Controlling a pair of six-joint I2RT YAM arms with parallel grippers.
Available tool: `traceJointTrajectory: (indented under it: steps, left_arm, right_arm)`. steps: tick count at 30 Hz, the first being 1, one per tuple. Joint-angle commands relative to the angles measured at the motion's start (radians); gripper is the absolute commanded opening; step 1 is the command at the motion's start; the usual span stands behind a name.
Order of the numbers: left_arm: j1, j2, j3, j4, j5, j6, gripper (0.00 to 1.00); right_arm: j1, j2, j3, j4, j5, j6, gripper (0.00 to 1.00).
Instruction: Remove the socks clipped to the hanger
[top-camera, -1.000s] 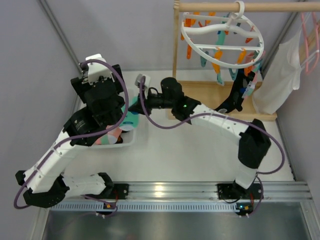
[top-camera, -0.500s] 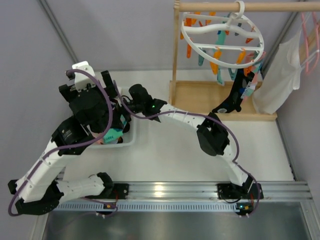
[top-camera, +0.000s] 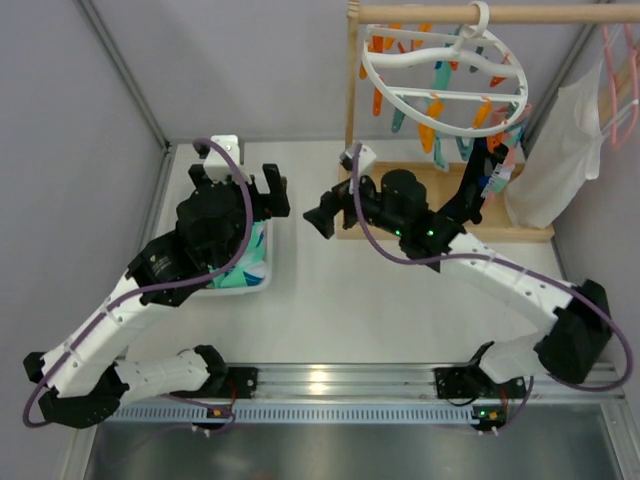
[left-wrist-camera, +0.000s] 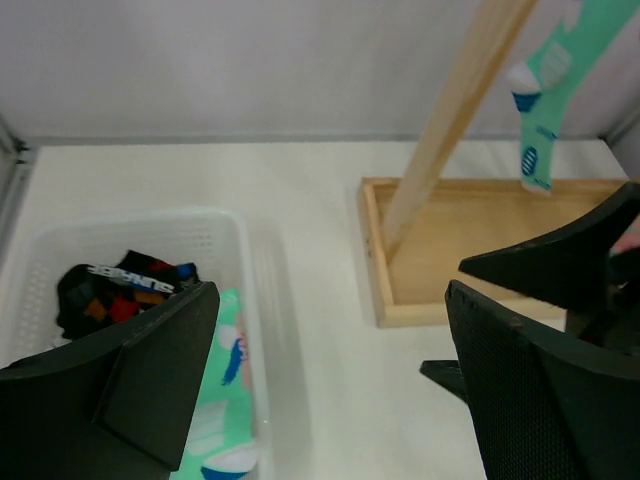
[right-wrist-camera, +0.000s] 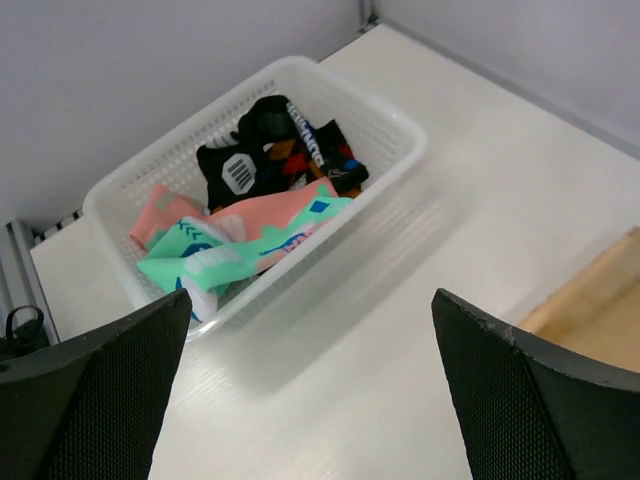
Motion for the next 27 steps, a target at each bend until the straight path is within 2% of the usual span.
traceJointTrajectory:
  steps: [1,3,5,7,11,14,18,21,23,25,27]
  left_arm:
    - [0.007,-0.008,-0.042,-0.004,0.206,-0.096,0.98]
    - [0.009,-0.019,-0.071,-0.006,0.274,-0.116,0.98]
    - [0.009,-0.038,-0.094,-0.007,0.331,-0.122,0.98]
    - [0.010,-0.055,-0.129,-0.033,0.361,-0.119,0.98]
    - [0.010,-0.068,-0.175,-0.130,0.398,-0.094,0.98]
    - [0.010,-0.086,-0.209,-0.193,0.374,-0.082,0.98]
    - [0.010,-0.123,-0.264,-0.234,0.349,-0.056,0.98]
    - [0.010,-0.150,-0.303,-0.239,0.352,-0.050,0.98]
    - [0.010,-0.167,-0.335,-0.236,0.343,-0.059,0.98]
    - [0.010,-0.175,-0.355,-0.234,0.342,-0.064,0.98]
    - [0.010,-0.175,-0.387,-0.234,0.352,-0.071,0.98]
  right_arm:
    - [0.002,-0.193,-0.156,0.029,0.223,0.031,0.99]
    - [-0.026,-0.336,-0.268,0.011,0.243,0.034,0.99]
    - [-0.038,-0.475,-0.354,-0.057,0.327,0.031,0.99]
    - [-0.058,-0.558,-0.390,-0.203,0.441,0.029,0.99]
    - [-0.128,-0.739,-0.420,-0.389,0.542,0.025,0.99]
    - [-0.214,-0.757,-0.398,-0.498,0.619,0.038,0.99]
    - [-0.375,-0.663,-0.342,-0.606,0.753,0.118,0.96]
    - [-0.444,-0.663,-0.387,-0.550,0.831,0.095,0.99]
    - [-0.454,-0.707,-0.475,-0.386,0.784,-0.007,0.99]
    - [-0.466,-0.739,-0.532,-0.202,0.735,-0.018,0.99]
    - [-0.527,-0.747,-0.583,-0.111,0.637,-0.044,0.99]
